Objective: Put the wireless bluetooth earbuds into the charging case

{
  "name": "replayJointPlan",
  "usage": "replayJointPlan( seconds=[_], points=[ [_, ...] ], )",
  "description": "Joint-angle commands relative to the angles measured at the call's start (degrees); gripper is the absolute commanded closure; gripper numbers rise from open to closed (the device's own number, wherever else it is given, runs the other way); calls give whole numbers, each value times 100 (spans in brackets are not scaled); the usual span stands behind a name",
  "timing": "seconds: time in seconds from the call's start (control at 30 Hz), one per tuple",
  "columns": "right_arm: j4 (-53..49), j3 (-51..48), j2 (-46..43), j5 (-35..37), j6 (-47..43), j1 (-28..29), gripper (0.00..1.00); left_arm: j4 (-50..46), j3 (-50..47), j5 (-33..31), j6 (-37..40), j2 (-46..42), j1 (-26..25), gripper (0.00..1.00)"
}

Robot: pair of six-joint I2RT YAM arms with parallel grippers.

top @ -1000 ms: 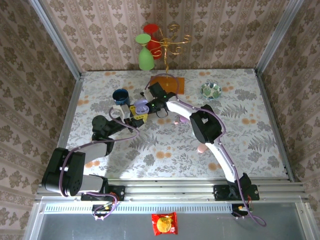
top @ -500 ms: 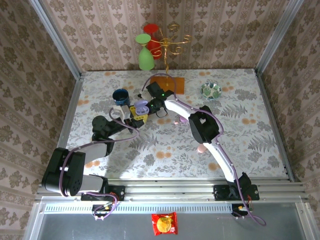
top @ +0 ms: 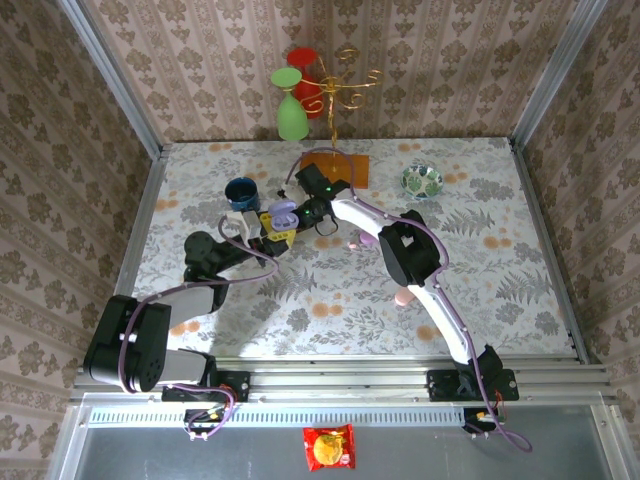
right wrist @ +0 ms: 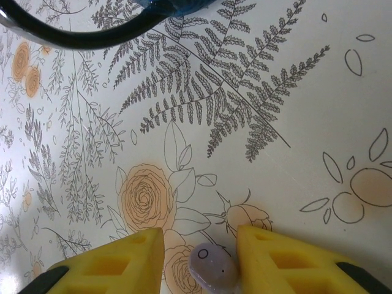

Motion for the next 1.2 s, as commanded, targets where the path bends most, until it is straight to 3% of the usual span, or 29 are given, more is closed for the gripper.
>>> replayJointPlan(
  seconds=[0.0, 0.47, 0.7, 0.9, 1.17],
  points=[
    [-509, -267, -108, 31, -45, -26, 64, 152, -29, 93, 56, 29, 16, 58],
    [-278, -486, -177, 119, 135, -26, 79, 149, -29, 72, 83, 73, 12, 58],
    [332, -998, -513, 319, 416, -18, 84, 147, -46, 0, 145, 63, 12, 58],
    [982, -1832, -1074, 489, 693, -26, 83, 152, -56, -41, 209, 89, 12, 58],
    [2371, -3668, -2195, 1016, 1206, -44, 83, 151, -90, -263, 316, 138, -22, 58]
  ],
)
